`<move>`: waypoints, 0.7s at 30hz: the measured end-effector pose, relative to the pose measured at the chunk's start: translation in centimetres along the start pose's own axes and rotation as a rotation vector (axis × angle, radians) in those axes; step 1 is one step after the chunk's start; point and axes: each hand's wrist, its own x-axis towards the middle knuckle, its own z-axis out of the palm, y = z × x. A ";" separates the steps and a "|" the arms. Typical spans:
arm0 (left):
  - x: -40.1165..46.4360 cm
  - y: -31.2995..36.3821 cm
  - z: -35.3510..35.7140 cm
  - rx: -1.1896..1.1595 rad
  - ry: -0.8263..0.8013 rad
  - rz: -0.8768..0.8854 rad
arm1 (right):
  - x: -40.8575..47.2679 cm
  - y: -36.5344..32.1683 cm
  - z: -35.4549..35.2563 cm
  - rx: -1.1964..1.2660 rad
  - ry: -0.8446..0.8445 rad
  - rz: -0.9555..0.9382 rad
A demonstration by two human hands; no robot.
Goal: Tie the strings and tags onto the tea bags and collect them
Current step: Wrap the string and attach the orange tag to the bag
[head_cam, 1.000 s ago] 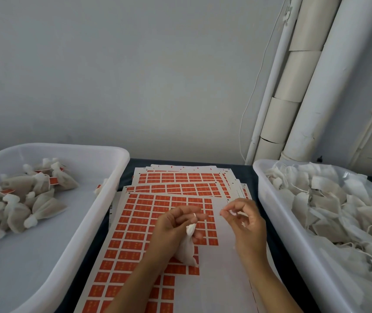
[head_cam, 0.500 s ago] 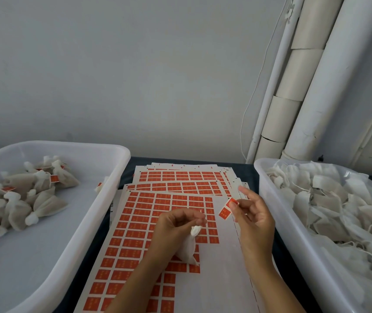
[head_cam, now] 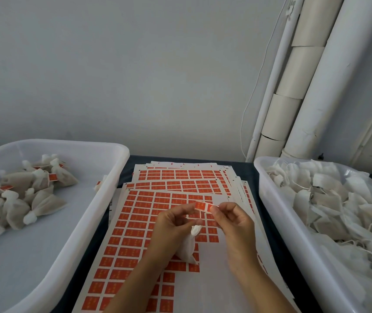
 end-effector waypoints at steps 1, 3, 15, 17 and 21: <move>0.0 0.0 0.0 -0.008 -0.001 -0.001 | 0.0 0.0 0.0 0.007 -0.005 0.022; -0.1 0.2 0.0 -0.002 -0.002 0.002 | 0.2 0.1 -0.1 -0.002 -0.031 0.060; -0.4 0.5 -0.1 0.020 -0.072 0.063 | 0.7 0.3 -0.3 -0.082 -0.120 0.139; -0.4 0.6 -0.1 0.024 -0.078 0.066 | 0.8 0.2 -0.4 -0.098 -0.130 0.134; -0.4 0.6 -0.1 0.031 -0.090 0.065 | 0.8 0.2 -0.5 -0.127 -0.140 0.114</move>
